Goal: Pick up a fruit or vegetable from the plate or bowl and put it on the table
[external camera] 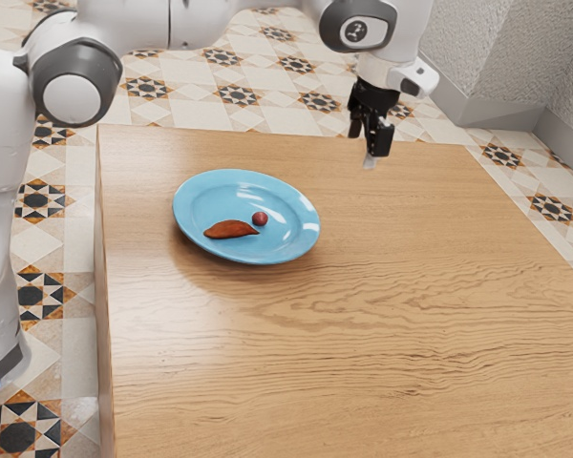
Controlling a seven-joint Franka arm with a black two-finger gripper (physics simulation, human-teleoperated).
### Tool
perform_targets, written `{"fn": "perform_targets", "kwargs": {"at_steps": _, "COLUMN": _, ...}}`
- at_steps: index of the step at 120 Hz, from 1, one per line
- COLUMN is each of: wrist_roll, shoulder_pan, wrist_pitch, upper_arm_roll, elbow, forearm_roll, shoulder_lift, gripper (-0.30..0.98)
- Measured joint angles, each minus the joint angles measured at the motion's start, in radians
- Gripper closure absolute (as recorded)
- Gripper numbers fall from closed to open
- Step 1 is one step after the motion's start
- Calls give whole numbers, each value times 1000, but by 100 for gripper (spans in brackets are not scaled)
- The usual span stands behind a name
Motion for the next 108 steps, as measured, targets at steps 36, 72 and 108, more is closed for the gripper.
{"fn": "perform_targets", "kwargs": {"at_steps": 36, "wrist_roll": 16, "shoulder_pan": 1, "wrist_pitch": 6, "upper_arm_roll": 37, "elbow": 4, "forearm_roll": -29, "shoulder_lift": 0, "gripper": 0}}
{"fn": "perform_targets", "kwargs": {"at_steps": 72, "wrist_roll": -15, "shoulder_pan": 4, "wrist_pitch": 40, "upper_arm_roll": 72, "elbow": 12, "forearm_roll": -152, "shoulder_lift": 51, "gripper": 0}}
{"fn": "perform_targets", "kwargs": {"at_steps": 108, "wrist_roll": -29, "shoulder_pan": 7, "wrist_pitch": 54, "upper_arm_roll": 107, "elbow": -412, "forearm_roll": -167, "shoulder_lift": -150, "gripper": 0}}
